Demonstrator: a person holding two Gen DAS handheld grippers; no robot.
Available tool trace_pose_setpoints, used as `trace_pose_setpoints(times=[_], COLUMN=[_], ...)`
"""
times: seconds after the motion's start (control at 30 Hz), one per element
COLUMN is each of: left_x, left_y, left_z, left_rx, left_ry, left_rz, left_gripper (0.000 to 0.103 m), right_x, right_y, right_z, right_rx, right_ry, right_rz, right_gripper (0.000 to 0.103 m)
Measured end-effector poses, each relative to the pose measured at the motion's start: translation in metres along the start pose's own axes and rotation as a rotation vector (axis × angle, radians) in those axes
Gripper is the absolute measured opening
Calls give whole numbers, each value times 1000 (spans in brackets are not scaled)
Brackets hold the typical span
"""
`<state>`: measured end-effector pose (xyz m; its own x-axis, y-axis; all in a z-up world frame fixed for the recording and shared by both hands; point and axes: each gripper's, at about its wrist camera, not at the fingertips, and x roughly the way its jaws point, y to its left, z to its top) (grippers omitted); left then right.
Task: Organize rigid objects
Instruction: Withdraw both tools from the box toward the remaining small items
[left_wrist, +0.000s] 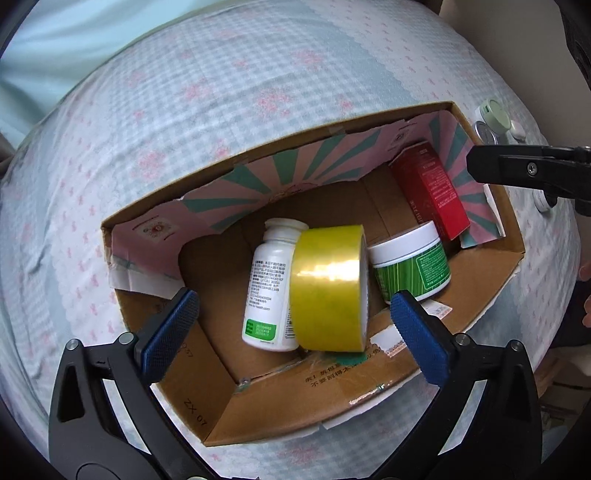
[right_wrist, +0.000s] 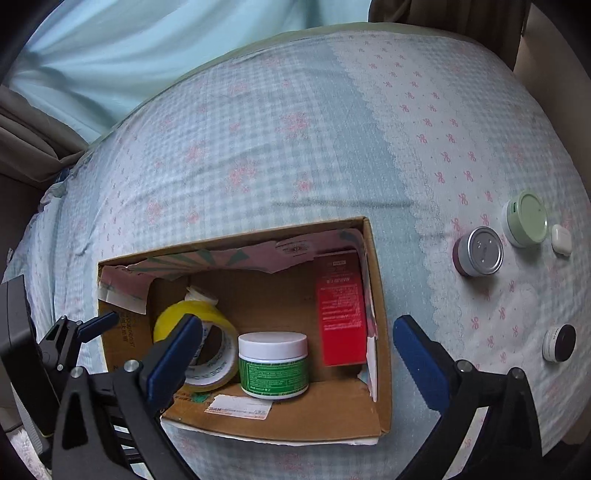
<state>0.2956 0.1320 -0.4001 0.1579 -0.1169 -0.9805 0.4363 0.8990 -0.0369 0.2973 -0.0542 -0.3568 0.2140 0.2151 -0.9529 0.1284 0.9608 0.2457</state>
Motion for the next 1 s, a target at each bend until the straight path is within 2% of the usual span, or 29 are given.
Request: trace_pose_setpoints(times=[0.2,0.4,0.7,0.8,1.0], left_x=[-10,-38,-92,-115,-168], left_y=[7,9,7,3,-12], left_z=[-8,-12,-31,-39,-46], left_rx=[-40,-63,-124,-128,-131], left_ry=[-8,-52,-108,-122,-206], left_rz=[4,15,31,45,67], left_gripper=[103,103,103,103,103], right_x=[-3,-24,-72,-94,-143], right_y=[3,9,26,35,39], right_z=[-11,-17,-34,-43,-62], right_rx=[-22,-33,-67,-85,-95], right_ry=[-1,-30,-75,-93,-150], right_rz=[0,3,19,-2,-10], right_gripper=[103,103,103,103,103])
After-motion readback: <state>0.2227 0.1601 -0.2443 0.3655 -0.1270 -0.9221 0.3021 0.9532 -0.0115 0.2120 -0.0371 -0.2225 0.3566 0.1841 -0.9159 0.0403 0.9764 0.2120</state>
